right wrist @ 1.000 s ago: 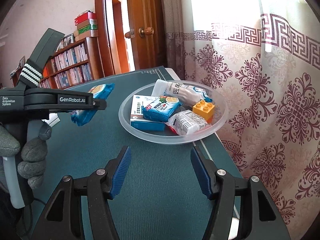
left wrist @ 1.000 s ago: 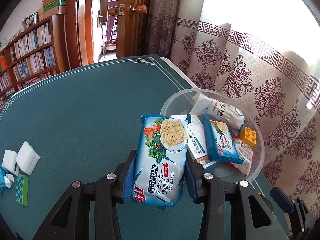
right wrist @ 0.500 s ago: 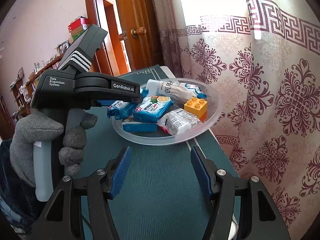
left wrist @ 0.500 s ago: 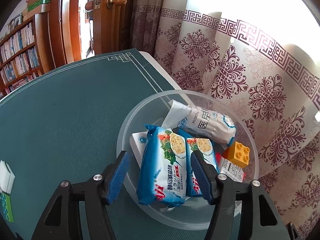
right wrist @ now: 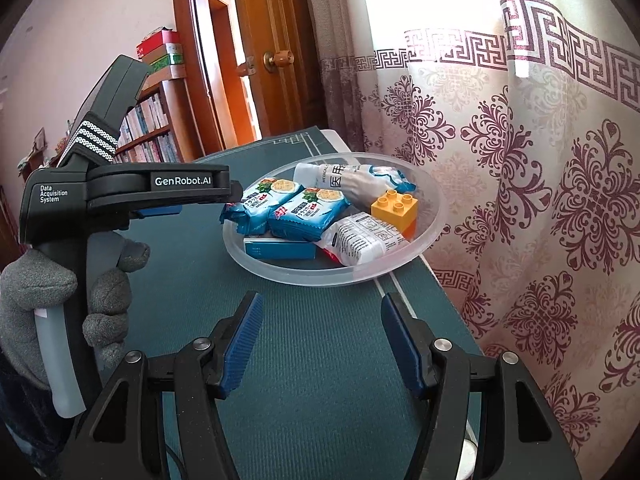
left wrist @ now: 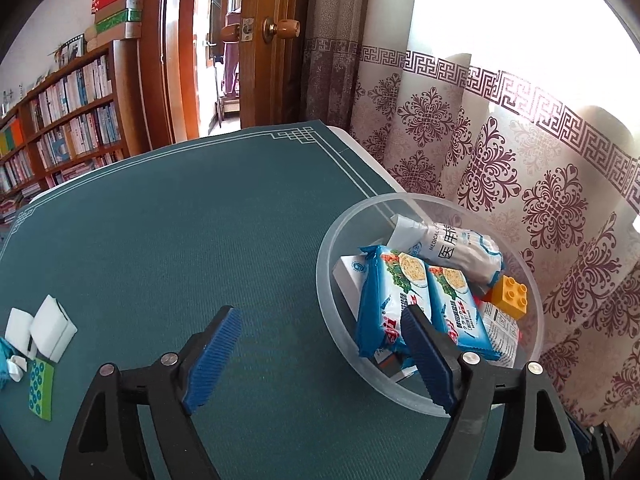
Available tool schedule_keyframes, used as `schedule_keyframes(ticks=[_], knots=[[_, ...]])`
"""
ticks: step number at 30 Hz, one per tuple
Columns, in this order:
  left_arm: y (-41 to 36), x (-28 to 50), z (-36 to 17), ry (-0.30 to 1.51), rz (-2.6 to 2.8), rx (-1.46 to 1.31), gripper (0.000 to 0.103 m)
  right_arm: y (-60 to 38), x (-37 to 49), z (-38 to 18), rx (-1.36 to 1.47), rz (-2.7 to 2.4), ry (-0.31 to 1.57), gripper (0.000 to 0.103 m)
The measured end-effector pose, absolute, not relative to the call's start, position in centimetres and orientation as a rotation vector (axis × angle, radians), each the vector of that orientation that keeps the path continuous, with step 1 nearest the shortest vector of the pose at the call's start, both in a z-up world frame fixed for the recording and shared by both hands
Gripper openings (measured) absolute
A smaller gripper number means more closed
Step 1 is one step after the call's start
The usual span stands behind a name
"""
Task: Organize objects
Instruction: 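Carry the cracker packet into the bowl and open the left gripper, then withdraw both grippers from the bowl back over the table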
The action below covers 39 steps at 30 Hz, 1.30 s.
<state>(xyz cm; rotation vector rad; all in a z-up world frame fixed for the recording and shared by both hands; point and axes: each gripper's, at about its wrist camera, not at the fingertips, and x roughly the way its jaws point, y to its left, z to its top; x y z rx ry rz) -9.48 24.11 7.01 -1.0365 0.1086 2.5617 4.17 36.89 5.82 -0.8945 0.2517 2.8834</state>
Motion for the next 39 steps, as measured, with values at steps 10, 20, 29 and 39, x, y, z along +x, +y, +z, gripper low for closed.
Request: schedule_keyframes(ticks=[10,20,29,39], knots=[[23.0,-6.8,8.0,0.225,2.651,-0.922,0.099,36.0,4.0,5.6,-0.928,2.888,0.234,0.063],[20.6,-5.7,7.6,0.239,2.695,-0.934,0.102,34.2,3.9,5.1,-0.981,2.898,0.215,0.065],[17.1,-5.7,6.8,0.182,2.732,-0.979,0.102,31.6,3.5,4.4,-1.041,2.913,0.200,0.065],[13.2,-5.3,6.0,0.142,2.770,-1.007,0.102,28.7,3.1,3.8,-1.093,2.927,0.179,0.065]])
